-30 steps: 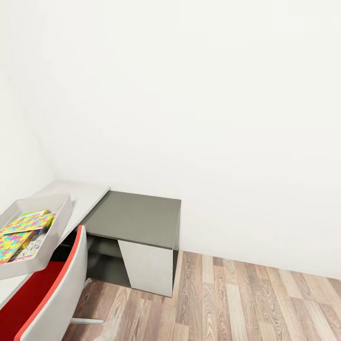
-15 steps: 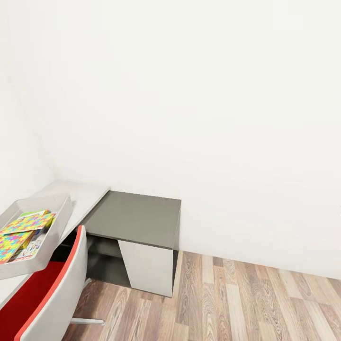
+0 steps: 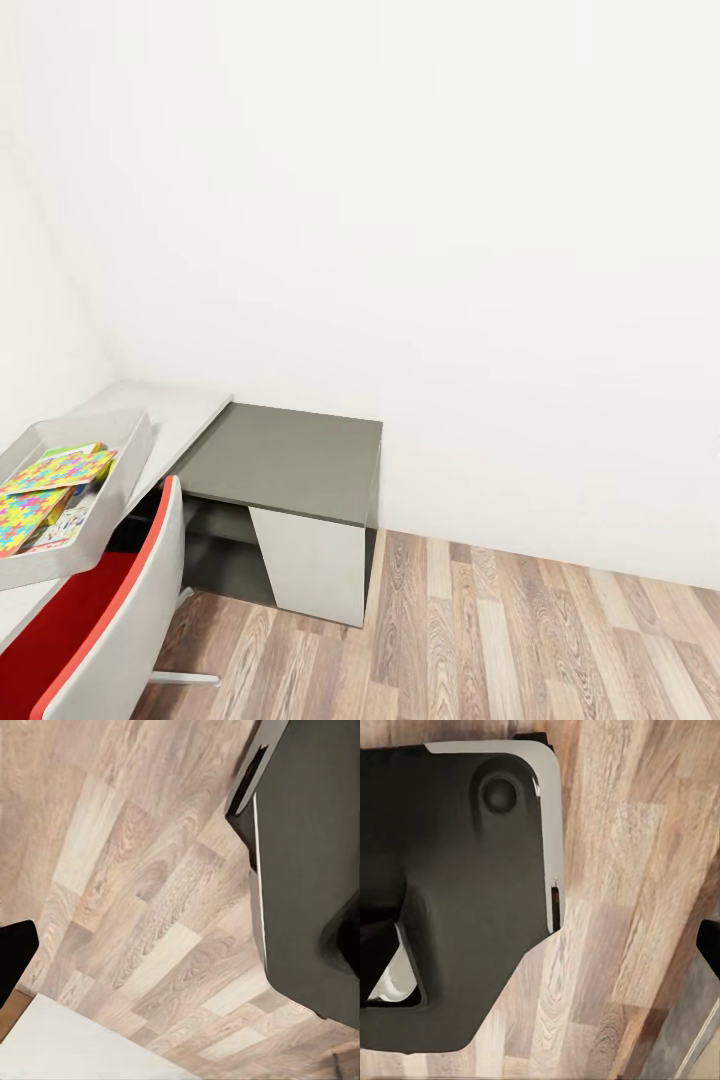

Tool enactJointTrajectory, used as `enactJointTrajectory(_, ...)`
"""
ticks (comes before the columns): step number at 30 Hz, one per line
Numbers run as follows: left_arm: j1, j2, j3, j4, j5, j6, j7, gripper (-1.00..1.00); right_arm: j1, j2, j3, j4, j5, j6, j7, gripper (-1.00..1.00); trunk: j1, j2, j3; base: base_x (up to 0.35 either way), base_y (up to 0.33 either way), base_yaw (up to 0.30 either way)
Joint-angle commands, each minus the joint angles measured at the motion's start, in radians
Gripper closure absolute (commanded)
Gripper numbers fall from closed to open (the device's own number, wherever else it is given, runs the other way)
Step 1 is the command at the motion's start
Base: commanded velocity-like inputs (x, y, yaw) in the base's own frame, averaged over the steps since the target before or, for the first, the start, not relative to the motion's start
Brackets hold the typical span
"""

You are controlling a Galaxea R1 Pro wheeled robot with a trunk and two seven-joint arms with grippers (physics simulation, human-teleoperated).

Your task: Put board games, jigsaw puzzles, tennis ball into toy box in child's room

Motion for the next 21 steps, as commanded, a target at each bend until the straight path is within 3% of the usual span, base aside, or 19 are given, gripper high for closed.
enactJointTrajectory(1,0.011,-0.003,-0.008,-0.006,0.007,0.003,0.007,-1.0,0.0,0.008,0.007,-0.001,-0.01,0.005,0.002,-1.0,0.001,-0.002,-0.002,0.0,0.0,0.0)
enactJointTrajectory(3,0.019,-0.008,-0.009,-0.006,0.007,0.0,0.006,-1.0,0.0,0.017,0.006,-0.001,-0.011,0.004,0.001,-1.0,0.001,-0.002,-0.002,0.0,0.0,0.0)
enactJointTrajectory(10,0.034,-0.04,-0.008,-0.011,0.003,-0.008,0.0,-1.0,-0.001,0.111,0.003,-0.003,-0.013,0.001,0.001,-1.0,0.001,-0.002,-0.002,0.0,0.0,0.0)
enactJointTrajectory(11,0.034,-0.04,-0.008,-0.011,0.003,-0.008,0.0,-1.0,-0.001,0.111,0.003,-0.003,-0.013,0.001,0.001,-1.0,0.001,-0.002,-0.002,0.0,0.0,0.0)
enactJointTrajectory(15,0.034,-0.046,-0.007,-0.013,0.002,-0.009,-0.001,-1.0,0.0,0.156,-0.001,-0.004,-0.013,0.001,0.001,-1.0,0.001,-0.002,-0.002,0.0,0.0,0.0)
enactJointTrajectory(21,0.034,-0.047,-0.006,-0.014,0.001,-0.01,-0.001,-1.0,0.001,0.176,-0.003,-0.002,-0.013,0.001,0.001,-1.0,0.001,-0.002,-0.002,0.0,0.0,0.0)
